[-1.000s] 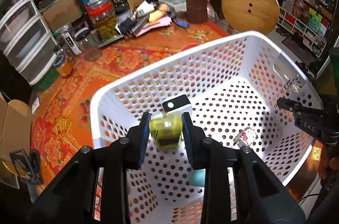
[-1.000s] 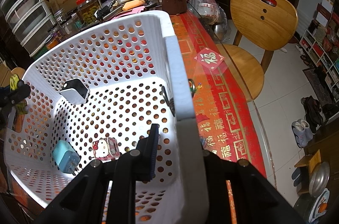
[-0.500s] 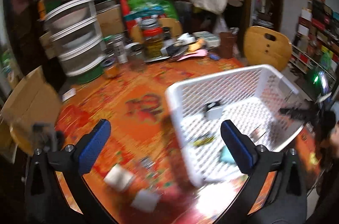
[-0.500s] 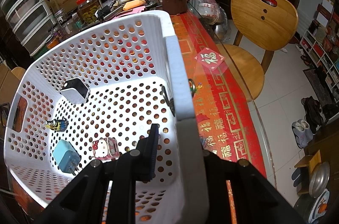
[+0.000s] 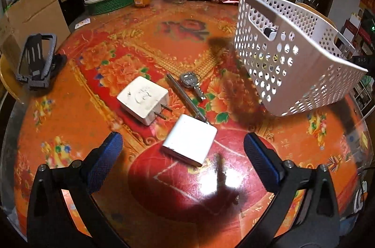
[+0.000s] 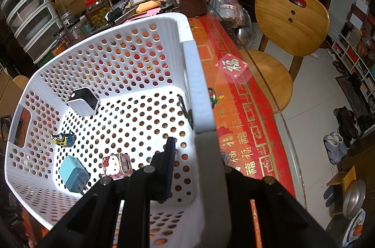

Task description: Organize rigid objects

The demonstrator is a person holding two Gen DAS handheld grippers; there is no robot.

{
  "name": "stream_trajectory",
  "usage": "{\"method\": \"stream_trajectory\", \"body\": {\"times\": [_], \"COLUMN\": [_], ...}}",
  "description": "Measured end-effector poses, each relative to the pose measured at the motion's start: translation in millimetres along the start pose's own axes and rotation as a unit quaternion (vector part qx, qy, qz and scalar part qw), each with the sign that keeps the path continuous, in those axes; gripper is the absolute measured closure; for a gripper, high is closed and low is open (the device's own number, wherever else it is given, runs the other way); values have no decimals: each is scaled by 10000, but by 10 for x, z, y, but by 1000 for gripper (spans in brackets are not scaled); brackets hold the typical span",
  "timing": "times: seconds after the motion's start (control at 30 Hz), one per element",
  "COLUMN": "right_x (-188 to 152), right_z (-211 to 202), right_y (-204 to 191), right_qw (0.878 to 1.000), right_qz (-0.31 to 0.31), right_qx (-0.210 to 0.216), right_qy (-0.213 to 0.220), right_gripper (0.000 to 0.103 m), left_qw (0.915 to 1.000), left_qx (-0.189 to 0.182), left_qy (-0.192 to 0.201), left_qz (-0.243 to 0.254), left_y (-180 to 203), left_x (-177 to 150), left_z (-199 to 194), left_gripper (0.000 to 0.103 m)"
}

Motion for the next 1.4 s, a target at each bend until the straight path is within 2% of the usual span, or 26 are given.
{"method": "stream_trajectory", "body": {"times": [0.23,0.33,0.4,0.47,0.53,0.57,0.77,0.93,1.17,1.4], "right_x": [10,12,14,12,12,12,11,14,9,8], "right_z": [-2,-2,-2,-2,-2,-2,-2,-1,-2,-2], "right_y": [10,10,12,9,10,10,9,9,9,9], "right_qw": [10000,10000,10000,10000,10000,10000,10000,10000,10000,10000], "right_qz": [3,-2,2,3,0,1,1,1,1,1], "right_qx": [4,3,5,4,2,2,3,4,2,4], "right_qy": [-5,-7,-1,-4,-3,-3,-3,-1,-2,-1], "right_gripper": [83,83,83,83,83,83,83,83,83,83], "left_qw": [9998,9996,9993,9992,9993,9994,9996,9998,9982,9963], "left_qx": [15,68,101,51,47,33,19,44,154,333], "left_qy": [-176,-256,-343,-383,-359,-333,-218,106,572,788], "left_qz": [74,114,134,86,62,77,160,151,110,12], "left_y": [94,95,88,91,85,93,137,97,-35,-291], "left_x": [-60,-101,-132,-161,-154,-146,-146,-38,238,611], "left_z": [214,270,293,312,311,305,241,67,-217,-332], "left_gripper": [3,10,24,30,40,50,53,54,55,56]}}
Point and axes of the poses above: each gripper's, at about its wrist camera, not at the fingertips, and z roughly the way its jaws point, y to its right, x to its top, the point moved 10 cm from there along z, roughly the way its jaws point, and after that the axes turned 15 degrees about y, right-handed, at the moved point
